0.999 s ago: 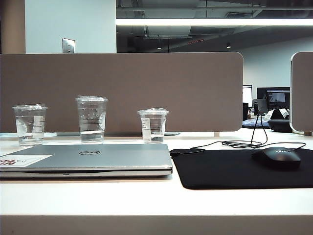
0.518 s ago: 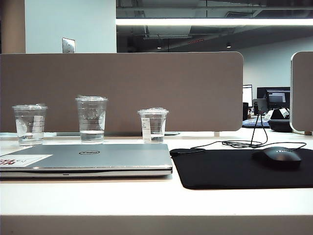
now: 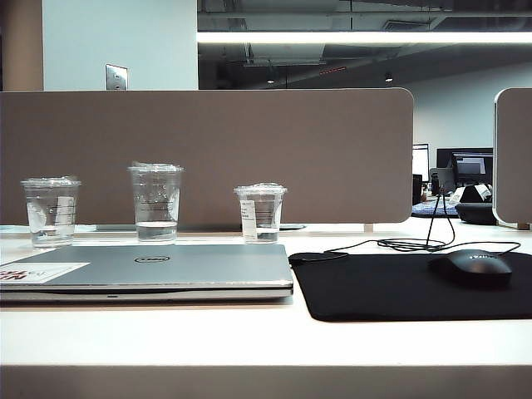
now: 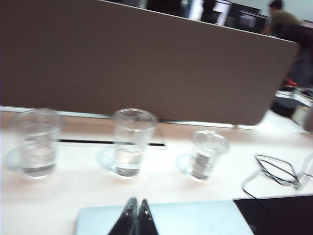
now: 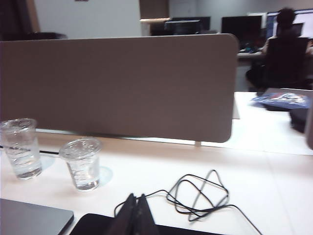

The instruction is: Pick up the coffee cup on the right and place it on the right side of the laptop.

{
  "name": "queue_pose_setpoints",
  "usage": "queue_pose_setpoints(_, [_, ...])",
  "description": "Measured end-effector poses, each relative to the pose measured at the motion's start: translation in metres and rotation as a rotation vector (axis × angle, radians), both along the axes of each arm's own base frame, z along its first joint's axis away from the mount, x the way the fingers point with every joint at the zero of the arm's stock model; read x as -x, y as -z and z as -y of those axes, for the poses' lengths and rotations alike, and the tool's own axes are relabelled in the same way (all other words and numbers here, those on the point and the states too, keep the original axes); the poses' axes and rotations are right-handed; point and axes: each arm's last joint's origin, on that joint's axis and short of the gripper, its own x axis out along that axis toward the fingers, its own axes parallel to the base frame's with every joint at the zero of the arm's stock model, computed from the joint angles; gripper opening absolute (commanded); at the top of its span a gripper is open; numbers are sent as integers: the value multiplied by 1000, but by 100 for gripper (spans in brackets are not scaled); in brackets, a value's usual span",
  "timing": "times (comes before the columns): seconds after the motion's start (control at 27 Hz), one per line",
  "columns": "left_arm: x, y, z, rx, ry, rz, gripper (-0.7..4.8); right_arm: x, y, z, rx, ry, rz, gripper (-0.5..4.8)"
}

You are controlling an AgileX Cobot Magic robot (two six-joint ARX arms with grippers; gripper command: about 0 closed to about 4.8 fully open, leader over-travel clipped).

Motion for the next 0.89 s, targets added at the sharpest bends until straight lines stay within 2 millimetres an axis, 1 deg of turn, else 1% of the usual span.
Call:
queue_pose_setpoints(0.15, [-16, -15, 14, -16, 100, -24, -6, -23, -3, -4, 3, -53, -23, -5])
queue_pose_setpoints(0.26, [-28, -25, 31, -62, 200, -58, -6, -46, -5, -12, 5, -105, -43, -5])
queue_pose_setpoints(0.33, [-34, -29, 41, -93, 249, -90, -6, -61, -4, -18, 5, -130, -70, -5])
queue_pose_setpoints(0.44, [-47, -33, 63, -152, 312, -214, -6, -91, 6, -31, 8, -182, -107, -5])
queue_pose_setpoints(0.63, [-57, -39, 72, -180, 333, -309, -6, -122, 23, -40, 14, -264, -135, -5])
queue_pose_setpoints(0.7, [-59, -39, 75, -187, 339, -336, -6, -134, 31, -42, 15, -290, -141, -5])
queue_pose_setpoints(0.89, [-61, -36, 76, -197, 345, -367, -6, -156, 48, -48, 16, -305, -182, -5])
